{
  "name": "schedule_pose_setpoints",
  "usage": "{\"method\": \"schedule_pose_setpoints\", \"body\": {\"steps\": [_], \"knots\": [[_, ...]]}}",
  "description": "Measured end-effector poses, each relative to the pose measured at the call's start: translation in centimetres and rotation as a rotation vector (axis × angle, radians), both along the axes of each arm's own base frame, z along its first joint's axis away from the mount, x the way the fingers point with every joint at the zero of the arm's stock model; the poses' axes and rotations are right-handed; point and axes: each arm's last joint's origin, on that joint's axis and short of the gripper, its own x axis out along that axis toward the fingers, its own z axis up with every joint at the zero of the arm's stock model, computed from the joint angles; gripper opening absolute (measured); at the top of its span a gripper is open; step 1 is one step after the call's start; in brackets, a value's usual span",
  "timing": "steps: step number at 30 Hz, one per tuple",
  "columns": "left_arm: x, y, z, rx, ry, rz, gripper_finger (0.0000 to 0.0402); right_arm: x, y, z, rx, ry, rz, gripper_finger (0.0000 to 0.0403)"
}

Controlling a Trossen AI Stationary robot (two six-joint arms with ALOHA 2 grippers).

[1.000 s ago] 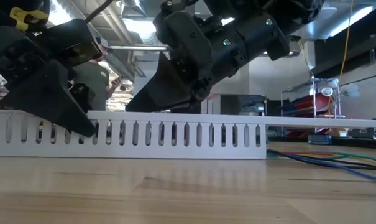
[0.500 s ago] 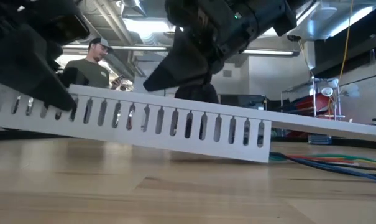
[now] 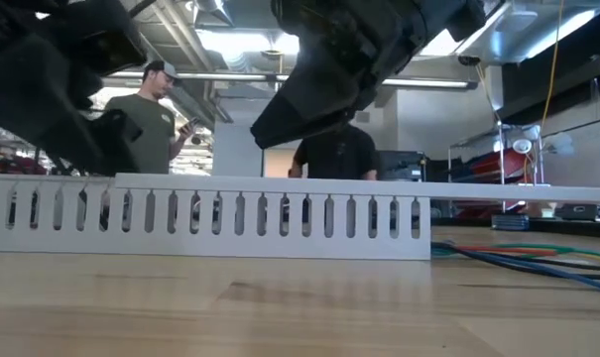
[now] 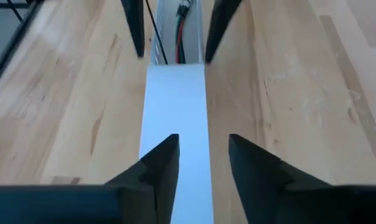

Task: Ziptie cables
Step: Close the cable duct

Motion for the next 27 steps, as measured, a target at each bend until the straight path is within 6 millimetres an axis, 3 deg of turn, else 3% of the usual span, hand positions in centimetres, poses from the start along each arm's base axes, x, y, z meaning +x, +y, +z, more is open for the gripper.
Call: {"method": "schedule_pose_setpoints", "body": {"steps": [6, 13, 27], "knots": [[-1.4, -0.6, 0.7, 0.014, 0.010, 0.019, 0.0278, 0.1, 0.0, 0.1, 0.011, -0.009, -0.011, 0.0155], [-1.5, -0.9, 0.8, 0.046, -0.028, 0.034, 0.0278, 0.1, -0.1, 0.0, 0.014, -0.013, -0.063, 0.0196], [-2.4, -2.1, 1.0, 0.058, -0.070, 0.047, 0.0279, 0.4, 0.1, 0.3, 0.020, -0.060, -0.037, 0.0198]]}}
